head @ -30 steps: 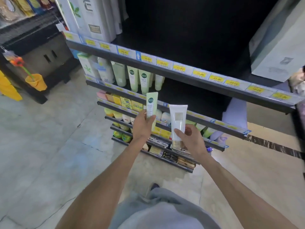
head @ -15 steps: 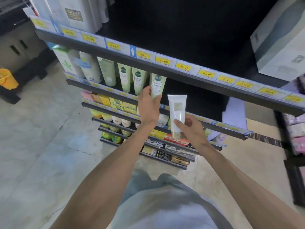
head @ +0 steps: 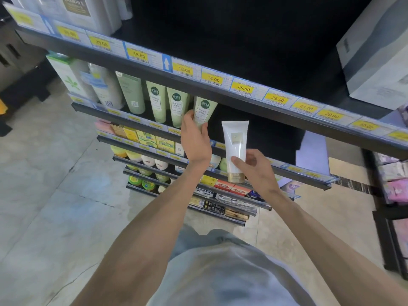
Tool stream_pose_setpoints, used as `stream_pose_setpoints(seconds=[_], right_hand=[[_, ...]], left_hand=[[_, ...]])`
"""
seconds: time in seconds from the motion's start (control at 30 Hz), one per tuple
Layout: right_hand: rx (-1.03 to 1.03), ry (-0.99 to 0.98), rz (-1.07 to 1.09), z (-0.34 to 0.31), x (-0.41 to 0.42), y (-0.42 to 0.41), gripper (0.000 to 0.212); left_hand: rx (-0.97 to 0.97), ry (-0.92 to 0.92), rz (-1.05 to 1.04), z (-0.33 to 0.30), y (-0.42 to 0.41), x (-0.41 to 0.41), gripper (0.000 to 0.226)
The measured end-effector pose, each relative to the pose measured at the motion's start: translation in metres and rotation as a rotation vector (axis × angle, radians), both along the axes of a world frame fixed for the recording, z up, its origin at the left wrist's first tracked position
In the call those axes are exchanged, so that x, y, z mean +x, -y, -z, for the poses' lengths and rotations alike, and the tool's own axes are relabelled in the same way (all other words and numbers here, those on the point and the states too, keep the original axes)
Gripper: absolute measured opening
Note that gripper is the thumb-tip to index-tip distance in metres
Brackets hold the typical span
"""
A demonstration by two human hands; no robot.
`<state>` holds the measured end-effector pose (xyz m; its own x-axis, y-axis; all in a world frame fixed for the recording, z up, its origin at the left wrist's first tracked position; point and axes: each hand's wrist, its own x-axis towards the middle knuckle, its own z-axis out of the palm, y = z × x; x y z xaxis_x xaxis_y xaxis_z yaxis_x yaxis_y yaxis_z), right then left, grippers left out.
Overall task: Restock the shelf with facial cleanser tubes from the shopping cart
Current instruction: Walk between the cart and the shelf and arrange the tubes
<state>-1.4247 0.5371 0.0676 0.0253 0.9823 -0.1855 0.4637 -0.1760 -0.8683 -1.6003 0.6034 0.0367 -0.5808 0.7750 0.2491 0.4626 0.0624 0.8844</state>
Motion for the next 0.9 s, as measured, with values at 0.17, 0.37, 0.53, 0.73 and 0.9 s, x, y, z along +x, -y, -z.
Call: stream_pose_setpoints(seconds=[0.17,0.37,0.53,0.73,0.9], right_hand=[[0.022,-0.014,-0.01,0.003,0.004,-0.005,0.042],[0.02,-0.016,-0.03,0.005,0.01,-0.009,0.041],[0.034,-0.031,-0.044,0.005,0.011,-0.014,0.037],[0.058,-0.01,-0.047,0.003,0.006,-0.021,0.038],[0.05,0.006,-0.051,0.006,0.004,-0.022,0.039]], left_hand=[[0.001,-0.094,-0.033,0.011,0.001,0.004,0.047],[-0.079,-0.24,-0.227,0.016,-0.003,0.012,0.051],[-0.108,-0.255,-0.266,0.021,-0.001,0.01,0.05],[-0.118,-0.243,-0.28,0.022,-0.01,0.007,0.048],[-0.126,-0.245,-0.286,0.023,-0.012,0.005,0.045]])
